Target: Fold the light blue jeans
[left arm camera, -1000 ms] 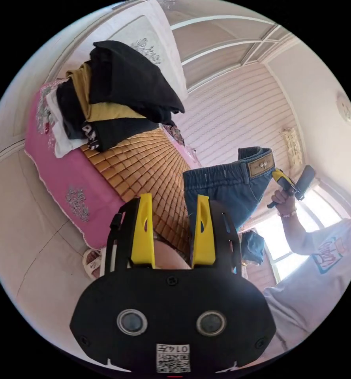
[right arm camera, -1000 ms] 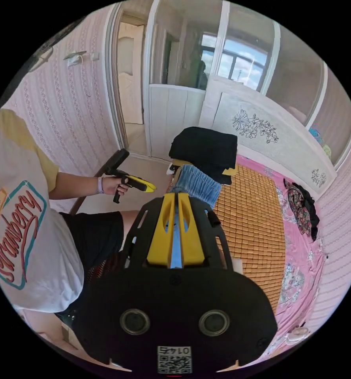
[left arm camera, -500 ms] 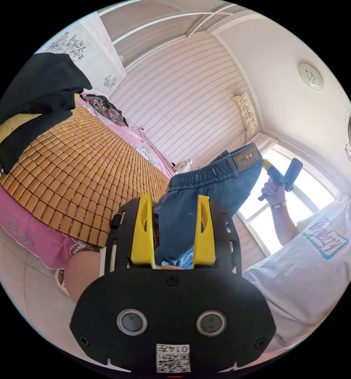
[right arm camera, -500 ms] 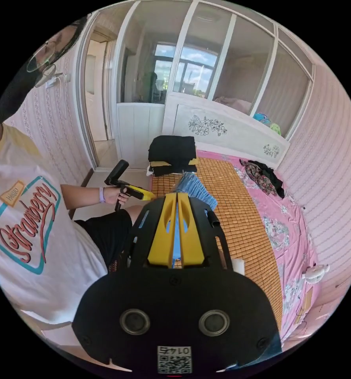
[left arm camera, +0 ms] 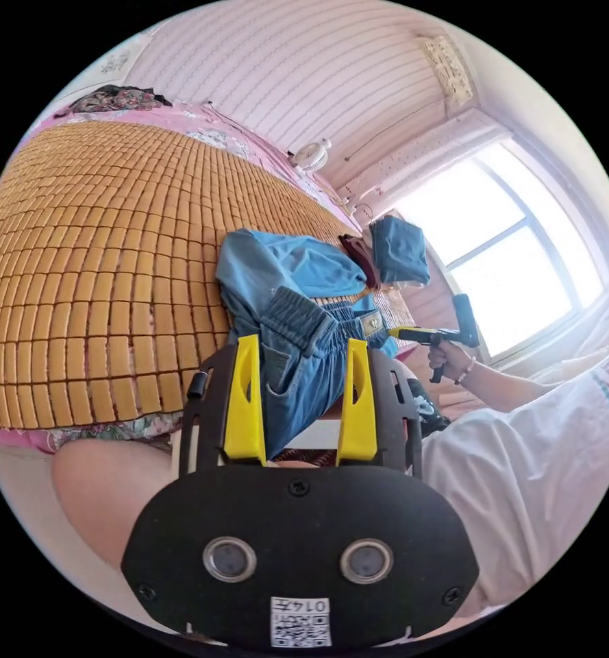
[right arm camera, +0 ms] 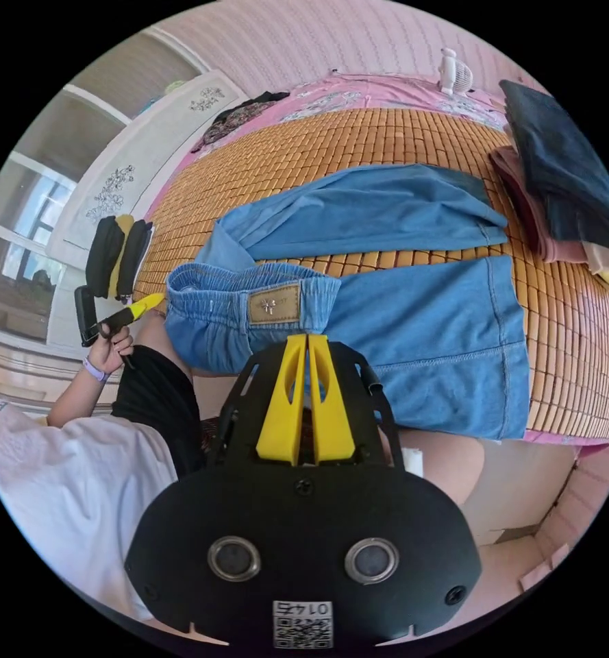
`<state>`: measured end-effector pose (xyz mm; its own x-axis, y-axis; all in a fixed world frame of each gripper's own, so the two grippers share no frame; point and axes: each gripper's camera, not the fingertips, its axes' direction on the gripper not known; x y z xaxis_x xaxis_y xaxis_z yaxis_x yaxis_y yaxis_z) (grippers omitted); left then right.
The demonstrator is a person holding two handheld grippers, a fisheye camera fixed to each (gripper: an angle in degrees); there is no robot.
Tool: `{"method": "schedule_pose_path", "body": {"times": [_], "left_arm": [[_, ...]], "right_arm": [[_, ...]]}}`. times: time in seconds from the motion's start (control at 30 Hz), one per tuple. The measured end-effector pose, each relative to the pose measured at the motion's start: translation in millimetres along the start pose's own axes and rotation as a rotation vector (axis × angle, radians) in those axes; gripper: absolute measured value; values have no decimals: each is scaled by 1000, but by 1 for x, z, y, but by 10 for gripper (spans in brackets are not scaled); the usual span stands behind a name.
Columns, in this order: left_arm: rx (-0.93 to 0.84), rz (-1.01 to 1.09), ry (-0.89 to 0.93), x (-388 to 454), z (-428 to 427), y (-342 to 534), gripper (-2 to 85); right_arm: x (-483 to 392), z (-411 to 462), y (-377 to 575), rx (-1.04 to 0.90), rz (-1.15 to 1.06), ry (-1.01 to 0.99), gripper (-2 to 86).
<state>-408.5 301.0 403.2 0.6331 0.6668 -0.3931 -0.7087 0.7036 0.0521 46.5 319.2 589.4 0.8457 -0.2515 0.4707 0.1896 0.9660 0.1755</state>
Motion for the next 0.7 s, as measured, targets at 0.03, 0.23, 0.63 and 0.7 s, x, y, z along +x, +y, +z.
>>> {"method": "schedule_pose_path", "body": {"times": [0.03,0.23,0.63,0.7], "left_arm": [[-9,23,-6,6,4,-3,169],[-77,173,-185,55,27,-35,163],[-260,212,-381,104,88,-54,138],[-208,257,-330,110,75,-55,150]], "right_arm": [[4,-6,-1,17,10,-27,9],[5,-35,-8,71,-13,-39,93],[-10,-63,-14,39,-139,-251,49],[-26,-80,-11,47,-231,-239,41]]}}
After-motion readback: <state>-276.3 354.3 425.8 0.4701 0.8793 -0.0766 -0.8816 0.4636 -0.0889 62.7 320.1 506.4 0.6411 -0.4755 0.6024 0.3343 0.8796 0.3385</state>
